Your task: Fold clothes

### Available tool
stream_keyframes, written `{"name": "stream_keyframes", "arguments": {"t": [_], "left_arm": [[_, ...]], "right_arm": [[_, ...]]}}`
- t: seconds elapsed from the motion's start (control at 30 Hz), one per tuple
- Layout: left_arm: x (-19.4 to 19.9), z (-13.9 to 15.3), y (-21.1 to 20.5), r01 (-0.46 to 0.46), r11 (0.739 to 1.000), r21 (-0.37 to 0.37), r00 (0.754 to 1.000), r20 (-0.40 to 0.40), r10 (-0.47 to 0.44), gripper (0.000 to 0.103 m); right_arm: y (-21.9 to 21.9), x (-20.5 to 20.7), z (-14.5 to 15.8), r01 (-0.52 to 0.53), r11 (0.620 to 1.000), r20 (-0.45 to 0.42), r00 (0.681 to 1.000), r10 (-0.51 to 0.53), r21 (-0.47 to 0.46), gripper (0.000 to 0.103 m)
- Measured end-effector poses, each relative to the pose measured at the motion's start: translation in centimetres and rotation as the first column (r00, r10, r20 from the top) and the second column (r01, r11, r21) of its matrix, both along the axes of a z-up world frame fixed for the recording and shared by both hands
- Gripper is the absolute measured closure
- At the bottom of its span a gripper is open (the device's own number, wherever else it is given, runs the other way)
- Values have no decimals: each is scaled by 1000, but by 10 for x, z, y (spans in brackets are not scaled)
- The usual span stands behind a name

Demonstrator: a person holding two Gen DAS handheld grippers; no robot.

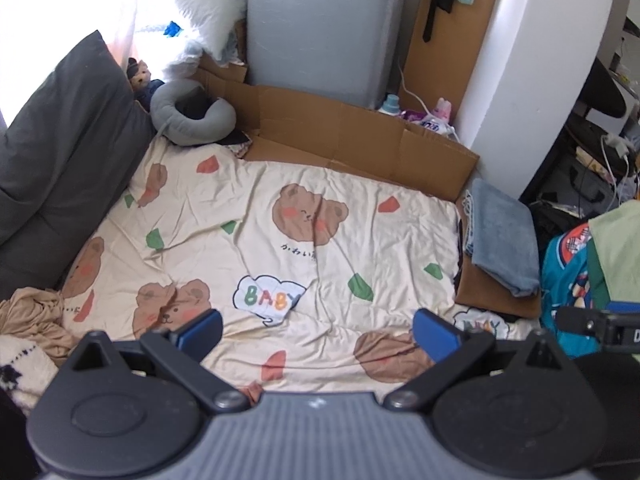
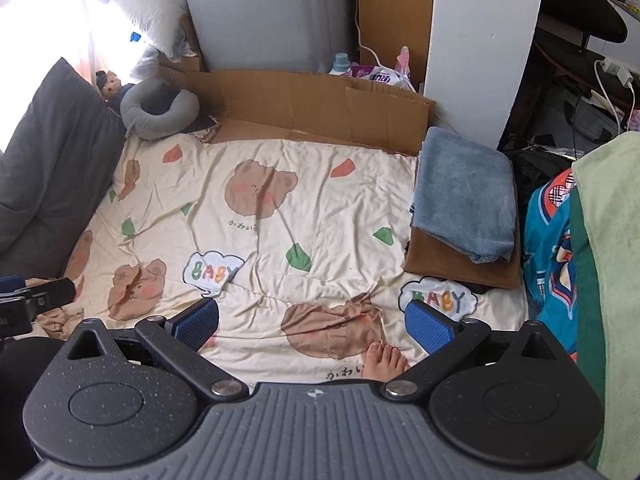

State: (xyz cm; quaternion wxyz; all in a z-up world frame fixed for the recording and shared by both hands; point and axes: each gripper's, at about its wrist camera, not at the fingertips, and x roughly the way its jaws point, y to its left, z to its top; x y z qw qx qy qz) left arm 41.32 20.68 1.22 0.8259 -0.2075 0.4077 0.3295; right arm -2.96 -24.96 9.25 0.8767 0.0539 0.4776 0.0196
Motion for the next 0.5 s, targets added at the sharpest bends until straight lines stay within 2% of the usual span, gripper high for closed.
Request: {"name": "stream_keyframes", "arguments": {"t": [0.17,0.5], "left_arm": [[3,-2,0,-7,1000,-26,1000,6,7,2],[5,-1,-3,-6,1000,19,1000,-25,7,2]], "right_arm": [[-3,3,-1,-1,1000,-13,1000,1,14,1],[-2,6,-3,-9,1000,-26,1000,10,26,1]]}}
